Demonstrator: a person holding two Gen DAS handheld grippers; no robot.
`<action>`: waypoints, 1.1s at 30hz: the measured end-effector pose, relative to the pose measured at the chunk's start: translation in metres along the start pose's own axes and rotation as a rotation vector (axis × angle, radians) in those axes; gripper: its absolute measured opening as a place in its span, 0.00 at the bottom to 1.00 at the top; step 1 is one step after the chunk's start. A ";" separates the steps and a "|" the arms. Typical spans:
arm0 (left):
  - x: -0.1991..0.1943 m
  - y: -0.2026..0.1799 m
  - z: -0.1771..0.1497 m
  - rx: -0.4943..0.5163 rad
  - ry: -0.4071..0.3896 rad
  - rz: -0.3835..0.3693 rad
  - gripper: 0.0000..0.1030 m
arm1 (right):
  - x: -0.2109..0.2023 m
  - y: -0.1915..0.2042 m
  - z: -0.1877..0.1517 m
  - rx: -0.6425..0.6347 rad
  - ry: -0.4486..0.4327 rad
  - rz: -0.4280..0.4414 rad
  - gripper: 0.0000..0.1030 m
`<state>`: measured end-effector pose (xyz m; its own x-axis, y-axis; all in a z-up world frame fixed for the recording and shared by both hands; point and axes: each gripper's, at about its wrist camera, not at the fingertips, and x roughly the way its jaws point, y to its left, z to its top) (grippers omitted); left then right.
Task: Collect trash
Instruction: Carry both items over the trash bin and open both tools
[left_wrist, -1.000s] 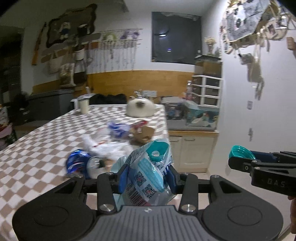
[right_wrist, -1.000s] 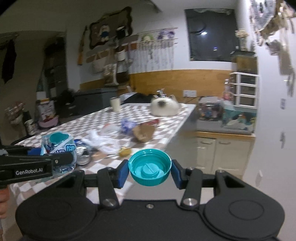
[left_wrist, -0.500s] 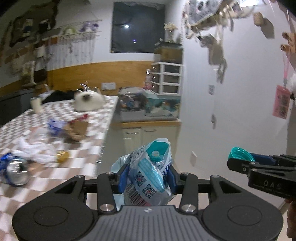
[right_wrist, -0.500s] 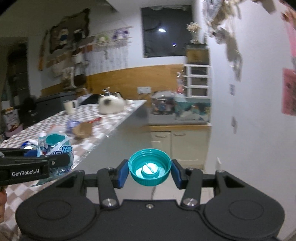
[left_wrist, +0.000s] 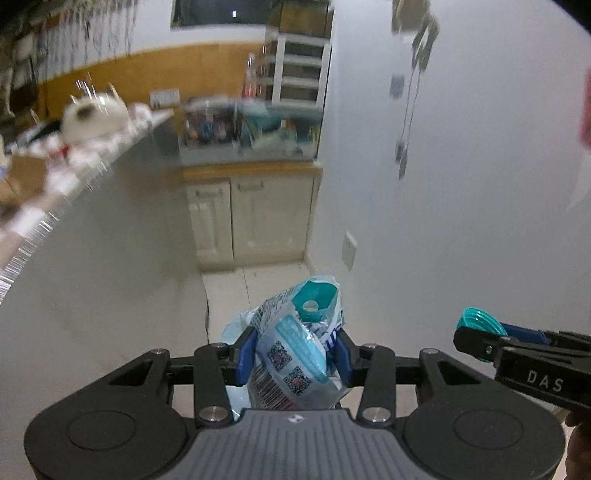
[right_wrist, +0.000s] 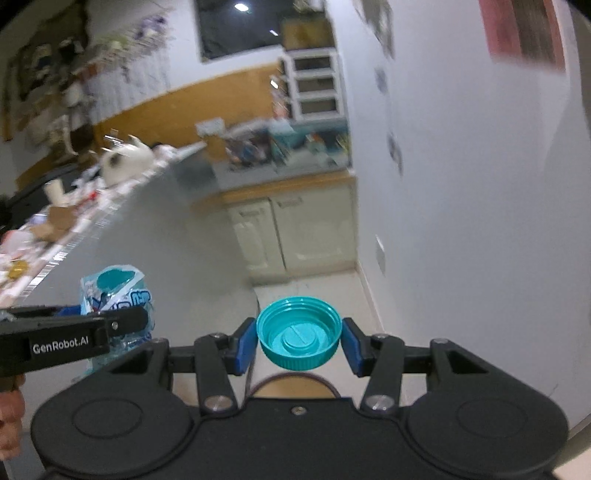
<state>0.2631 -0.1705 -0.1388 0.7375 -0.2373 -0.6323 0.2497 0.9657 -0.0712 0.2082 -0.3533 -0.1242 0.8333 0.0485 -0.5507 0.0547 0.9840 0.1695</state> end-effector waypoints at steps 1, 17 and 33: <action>0.016 0.002 -0.001 -0.009 0.020 -0.002 0.43 | 0.013 -0.005 -0.003 0.021 0.021 -0.007 0.48; 0.240 0.057 -0.033 -0.137 0.258 0.006 0.43 | 0.235 0.003 -0.069 0.242 0.281 -0.044 0.48; 0.379 0.095 -0.132 -0.212 0.504 -0.034 0.44 | 0.398 -0.015 -0.166 0.354 0.594 -0.079 0.48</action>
<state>0.4832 -0.1549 -0.4869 0.3262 -0.2386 -0.9147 0.0979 0.9709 -0.2184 0.4477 -0.3204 -0.4810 0.3832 0.1642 -0.9090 0.3628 0.8782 0.3116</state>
